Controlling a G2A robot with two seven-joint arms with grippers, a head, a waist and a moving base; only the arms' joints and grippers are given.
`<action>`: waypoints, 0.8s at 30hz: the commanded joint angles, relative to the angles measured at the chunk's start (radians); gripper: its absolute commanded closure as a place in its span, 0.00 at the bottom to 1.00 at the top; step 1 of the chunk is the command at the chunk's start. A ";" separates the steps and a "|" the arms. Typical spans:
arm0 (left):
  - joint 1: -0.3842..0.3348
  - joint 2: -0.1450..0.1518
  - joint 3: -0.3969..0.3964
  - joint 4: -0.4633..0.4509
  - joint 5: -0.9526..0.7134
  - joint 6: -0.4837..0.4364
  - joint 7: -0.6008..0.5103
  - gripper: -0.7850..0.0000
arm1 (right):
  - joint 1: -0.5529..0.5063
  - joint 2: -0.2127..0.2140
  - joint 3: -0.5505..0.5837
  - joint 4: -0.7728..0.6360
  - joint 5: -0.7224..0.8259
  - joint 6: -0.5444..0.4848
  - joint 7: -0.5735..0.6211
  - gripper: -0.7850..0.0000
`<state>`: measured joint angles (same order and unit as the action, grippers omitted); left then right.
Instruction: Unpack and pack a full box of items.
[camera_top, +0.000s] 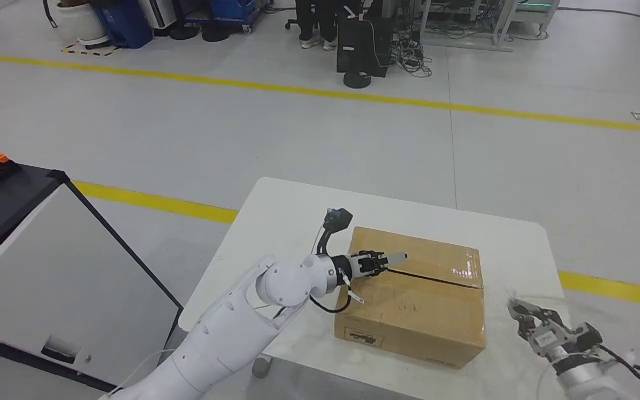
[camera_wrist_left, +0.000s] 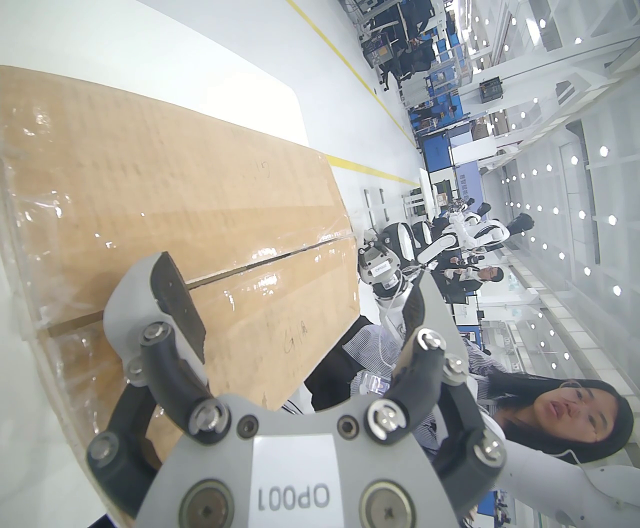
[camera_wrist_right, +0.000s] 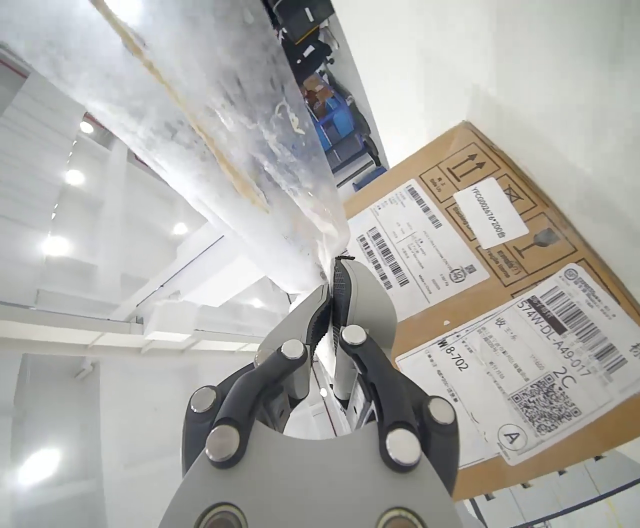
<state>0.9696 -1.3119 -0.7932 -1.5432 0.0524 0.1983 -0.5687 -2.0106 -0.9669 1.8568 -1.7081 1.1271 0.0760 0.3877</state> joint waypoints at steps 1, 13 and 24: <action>0.000 0.000 0.000 0.000 0.000 0.000 0.000 0.00 | -0.018 -0.004 0.010 -0.028 -0.026 -0.036 -0.021 1.00; 0.000 0.000 0.000 0.000 0.000 0.000 0.000 0.00 | -0.055 -0.020 0.011 -0.196 -0.271 -0.090 -0.171 1.00; 0.000 0.000 0.000 0.000 0.000 0.000 0.000 0.00 | -0.037 -0.033 -0.055 -0.303 -0.464 -0.068 -0.251 0.51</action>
<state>0.9696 -1.3119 -0.7932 -1.5432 0.0524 0.1983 -0.5687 -2.0470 -0.9985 1.8060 -2.0039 0.6752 0.0068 0.1434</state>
